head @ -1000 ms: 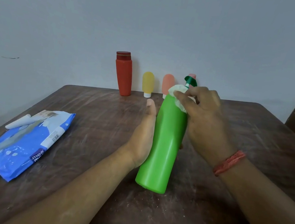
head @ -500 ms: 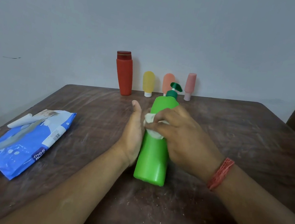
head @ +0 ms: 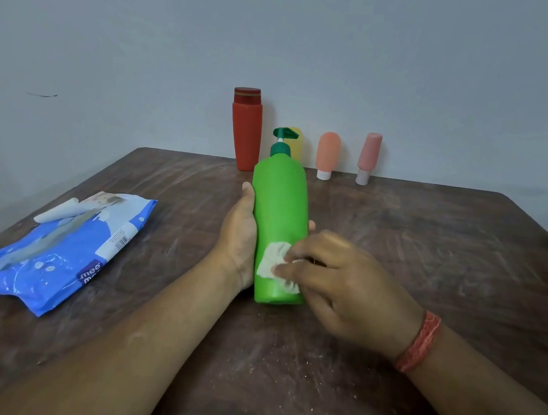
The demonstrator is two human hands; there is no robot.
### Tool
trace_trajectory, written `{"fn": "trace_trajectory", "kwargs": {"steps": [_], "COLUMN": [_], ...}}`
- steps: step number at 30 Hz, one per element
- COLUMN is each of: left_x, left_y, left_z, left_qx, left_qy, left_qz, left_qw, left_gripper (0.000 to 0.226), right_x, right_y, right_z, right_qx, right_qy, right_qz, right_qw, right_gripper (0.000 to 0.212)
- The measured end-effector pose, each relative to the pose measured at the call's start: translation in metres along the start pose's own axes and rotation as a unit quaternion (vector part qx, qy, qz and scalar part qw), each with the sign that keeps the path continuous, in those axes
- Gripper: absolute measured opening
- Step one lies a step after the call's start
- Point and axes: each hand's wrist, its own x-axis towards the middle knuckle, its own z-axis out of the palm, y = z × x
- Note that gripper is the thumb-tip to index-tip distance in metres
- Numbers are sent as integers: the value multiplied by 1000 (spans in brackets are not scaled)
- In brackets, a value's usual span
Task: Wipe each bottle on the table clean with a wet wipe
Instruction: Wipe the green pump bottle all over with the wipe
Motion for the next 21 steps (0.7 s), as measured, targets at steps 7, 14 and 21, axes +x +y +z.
{"fn": "trace_trajectory", "kwargs": {"steps": [7, 14, 21], "left_x": [-5, -18, -18], "left_y": [-2, -19, -17], "left_z": [3, 23, 21], "left_qx": [24, 85, 113], "left_qy": [-73, -149, -148], "left_qz": [-28, -27, -5], "left_qw": [997, 985, 983], "left_gripper": [85, 76, 74], "right_x": [2, 0, 16], "right_y": [19, 42, 38], "right_z": [3, -15, -23], "right_qx": [-41, -127, -192], "right_qy": [82, 210, 156], "right_qz": [18, 168, 106], "right_qw": [996, 955, 963], "right_gripper": [24, 35, 32]}}
